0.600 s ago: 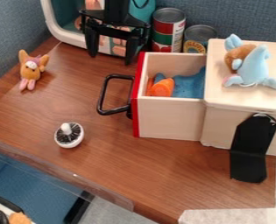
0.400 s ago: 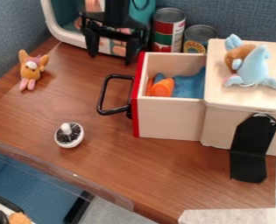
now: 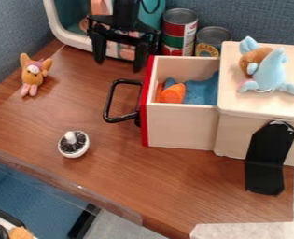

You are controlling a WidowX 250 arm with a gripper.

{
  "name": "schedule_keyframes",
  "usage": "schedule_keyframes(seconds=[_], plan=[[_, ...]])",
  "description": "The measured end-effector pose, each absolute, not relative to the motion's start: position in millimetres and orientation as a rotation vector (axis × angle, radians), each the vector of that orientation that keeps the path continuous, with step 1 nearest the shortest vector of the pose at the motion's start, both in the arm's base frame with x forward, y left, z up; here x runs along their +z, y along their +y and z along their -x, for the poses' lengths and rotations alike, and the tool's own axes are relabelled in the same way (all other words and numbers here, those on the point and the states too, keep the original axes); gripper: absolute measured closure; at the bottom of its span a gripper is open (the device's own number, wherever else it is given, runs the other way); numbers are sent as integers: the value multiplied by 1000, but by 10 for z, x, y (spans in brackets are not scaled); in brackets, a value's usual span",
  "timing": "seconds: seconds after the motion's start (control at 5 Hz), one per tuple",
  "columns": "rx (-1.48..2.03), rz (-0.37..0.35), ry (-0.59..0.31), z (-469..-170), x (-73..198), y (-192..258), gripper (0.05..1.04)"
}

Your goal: Move the carrot out of the drawer to the left

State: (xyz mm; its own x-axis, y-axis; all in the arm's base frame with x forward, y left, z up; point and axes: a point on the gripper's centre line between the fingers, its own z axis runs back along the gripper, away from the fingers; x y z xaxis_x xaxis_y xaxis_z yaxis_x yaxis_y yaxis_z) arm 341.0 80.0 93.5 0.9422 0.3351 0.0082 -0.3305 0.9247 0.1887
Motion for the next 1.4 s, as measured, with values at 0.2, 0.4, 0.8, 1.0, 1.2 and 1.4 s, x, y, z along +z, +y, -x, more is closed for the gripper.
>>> schedule_keyframes(seconds=[0.2, 0.4, 0.8, 1.0, 1.2, 1.4], plan=[[304, -153, -59, -3542, 1161, 654, 83], [198, -112, -108, -3668, 1239, 354, 83], [20, -111, -135, -3769, 1238, -64, 83], [5, -111, -127, -3770, 1196, -82, 83], [-7, -109, -105, -3717, 1109, -85, 83], [-15, -112, -56, -3651, 948, -81, 83]])
